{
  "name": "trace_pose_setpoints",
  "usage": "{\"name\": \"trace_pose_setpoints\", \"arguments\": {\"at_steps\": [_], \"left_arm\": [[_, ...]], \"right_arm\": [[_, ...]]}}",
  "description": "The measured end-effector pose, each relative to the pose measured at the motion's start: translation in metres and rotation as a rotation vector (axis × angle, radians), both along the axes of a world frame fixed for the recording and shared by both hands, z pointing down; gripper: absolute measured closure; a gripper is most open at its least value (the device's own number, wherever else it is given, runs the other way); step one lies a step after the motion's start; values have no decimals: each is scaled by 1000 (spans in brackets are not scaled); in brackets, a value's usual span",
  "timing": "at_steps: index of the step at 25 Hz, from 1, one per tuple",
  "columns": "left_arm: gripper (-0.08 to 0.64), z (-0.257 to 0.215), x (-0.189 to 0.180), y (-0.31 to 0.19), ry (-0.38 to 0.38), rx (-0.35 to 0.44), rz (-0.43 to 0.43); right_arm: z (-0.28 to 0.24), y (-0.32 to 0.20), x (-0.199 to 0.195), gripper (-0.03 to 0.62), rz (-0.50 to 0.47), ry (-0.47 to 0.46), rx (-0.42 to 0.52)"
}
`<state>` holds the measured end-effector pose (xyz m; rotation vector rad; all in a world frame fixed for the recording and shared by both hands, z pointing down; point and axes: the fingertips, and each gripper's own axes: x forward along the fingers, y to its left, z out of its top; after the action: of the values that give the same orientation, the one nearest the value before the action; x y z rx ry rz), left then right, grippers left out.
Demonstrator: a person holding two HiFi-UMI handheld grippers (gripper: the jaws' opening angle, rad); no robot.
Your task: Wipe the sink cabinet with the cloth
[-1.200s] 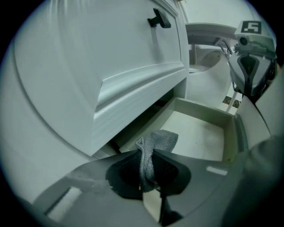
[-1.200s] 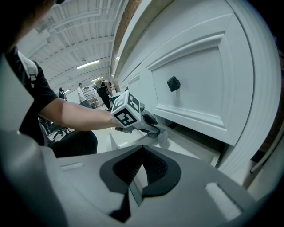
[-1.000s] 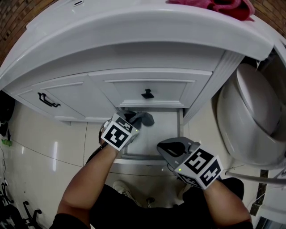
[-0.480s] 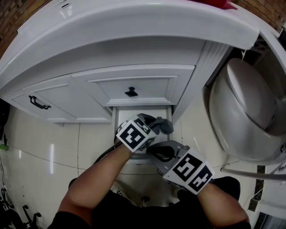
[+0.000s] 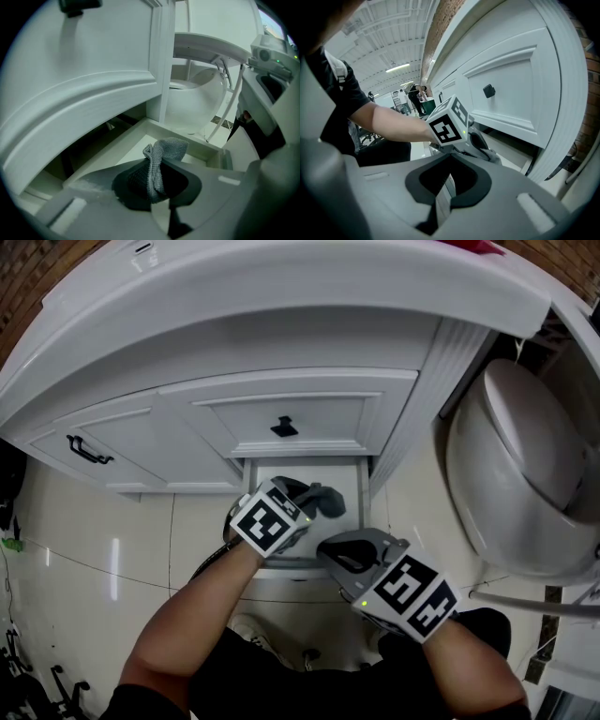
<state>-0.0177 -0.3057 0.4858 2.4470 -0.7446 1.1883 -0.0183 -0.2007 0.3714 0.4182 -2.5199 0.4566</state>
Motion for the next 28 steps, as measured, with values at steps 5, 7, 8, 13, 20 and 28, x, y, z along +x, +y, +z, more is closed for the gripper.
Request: {"name": "trace_pose_setpoints", "arguments": {"at_steps": [5, 7, 8, 13, 20, 28], "left_arm": [[525, -3, -43, -2, -51, 20, -46], [525, -4, -56, -1, -72, 24, -54], [525, -4, -62, 0, -87, 28, -54], [525, -3, -90, 9, -144, 32, -57], [525, -4, -117, 16, -197, 34, -70], [525, -10, -108, 18, -158, 34, -62]], "right_arm": [[-1, -1, -4, 588, -2, 2, 4], [0, -1, -5, 588, -2, 5, 3], [1, -2, -5, 588, -1, 6, 3], [5, -3, -6, 588, 3, 13, 0], [6, -3, -8, 588, 2, 19, 3], [6, -1, -5, 588, 9, 25, 7]]}}
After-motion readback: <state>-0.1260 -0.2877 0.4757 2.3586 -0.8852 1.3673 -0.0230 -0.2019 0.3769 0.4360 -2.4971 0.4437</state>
